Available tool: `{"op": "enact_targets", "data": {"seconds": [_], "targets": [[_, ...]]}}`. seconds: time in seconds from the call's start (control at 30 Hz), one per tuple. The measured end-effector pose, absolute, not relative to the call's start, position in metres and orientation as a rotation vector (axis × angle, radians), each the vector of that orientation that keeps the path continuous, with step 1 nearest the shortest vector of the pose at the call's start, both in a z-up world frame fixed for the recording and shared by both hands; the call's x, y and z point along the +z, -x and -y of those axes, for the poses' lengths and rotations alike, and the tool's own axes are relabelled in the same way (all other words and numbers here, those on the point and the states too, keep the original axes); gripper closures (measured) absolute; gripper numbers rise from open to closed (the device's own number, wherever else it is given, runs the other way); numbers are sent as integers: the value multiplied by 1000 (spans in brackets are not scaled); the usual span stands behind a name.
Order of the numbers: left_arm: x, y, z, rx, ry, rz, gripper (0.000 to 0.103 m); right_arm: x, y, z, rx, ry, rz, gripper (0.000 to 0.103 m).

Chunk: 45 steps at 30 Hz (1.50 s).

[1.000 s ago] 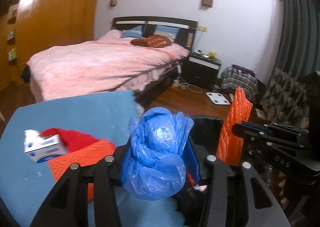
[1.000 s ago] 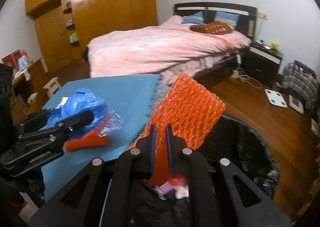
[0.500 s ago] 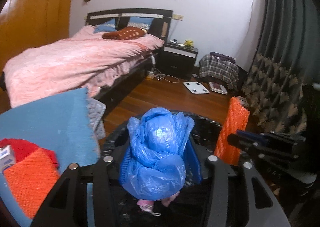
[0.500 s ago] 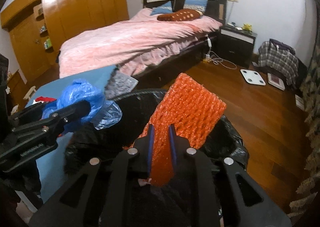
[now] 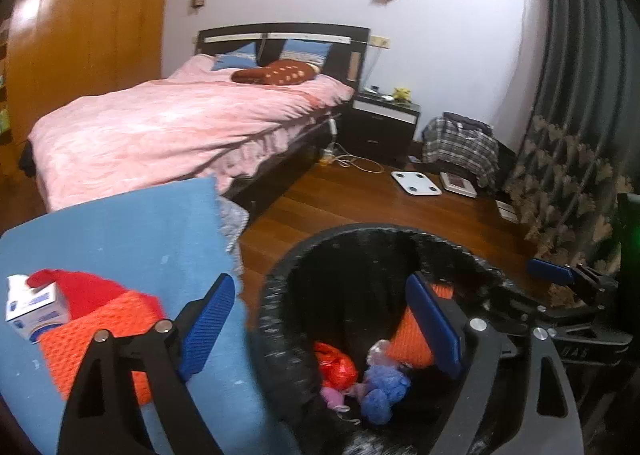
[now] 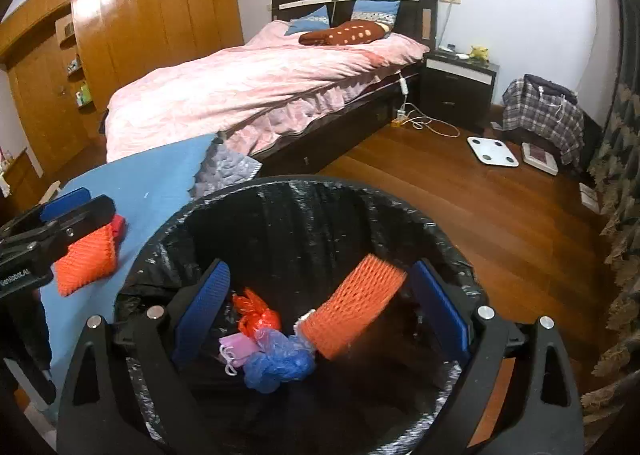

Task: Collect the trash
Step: 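Carry both items over the black bin and open both tools to drop them, then return to the table and grasp the orange mesh foam sheet with the left tool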

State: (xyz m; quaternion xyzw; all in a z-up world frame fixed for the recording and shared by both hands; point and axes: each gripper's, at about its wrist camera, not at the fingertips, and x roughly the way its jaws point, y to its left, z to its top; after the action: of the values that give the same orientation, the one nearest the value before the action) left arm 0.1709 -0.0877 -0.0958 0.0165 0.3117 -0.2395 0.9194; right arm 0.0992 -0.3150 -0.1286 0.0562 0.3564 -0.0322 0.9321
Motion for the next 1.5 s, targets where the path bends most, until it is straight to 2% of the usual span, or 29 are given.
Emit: {"op": "enact_targets", "data": {"seconds": [0.37,0.67,0.9,1.2,1.3,1.37,1.4,1.47,1.5], "targets": [[-96,-157,5,-289,-47,-606,13,-111,-111,262,30,-128,-672,7],[-125,-161,-76,-111,-23,-665,13,-110,-132,193,164,-94,-662,7],[-154,-169,-100,-94,10,-730,13,-119,-143,148,233,-28,-662,7],[-177,-188,-105,-119,32,-778,14,-130,-156,135,235,0,-683,7],[-180,-191,-104,-150,50,-791,20,-132,-160,133,235,-5,-689,7],[-180,-193,-103,-164,56,-802,36,-134,-161,132,238,-4,-693,7],[-181,-193,-102,-171,58,-808,40,-134,-162,130,240,-2,-694,7],[-181,-193,-100,-186,65,-814,59,-135,-163,130,241,3,-695,7],[-181,-192,-100,-190,69,-816,62,-135,-163,129,241,7,-695,7]]}}
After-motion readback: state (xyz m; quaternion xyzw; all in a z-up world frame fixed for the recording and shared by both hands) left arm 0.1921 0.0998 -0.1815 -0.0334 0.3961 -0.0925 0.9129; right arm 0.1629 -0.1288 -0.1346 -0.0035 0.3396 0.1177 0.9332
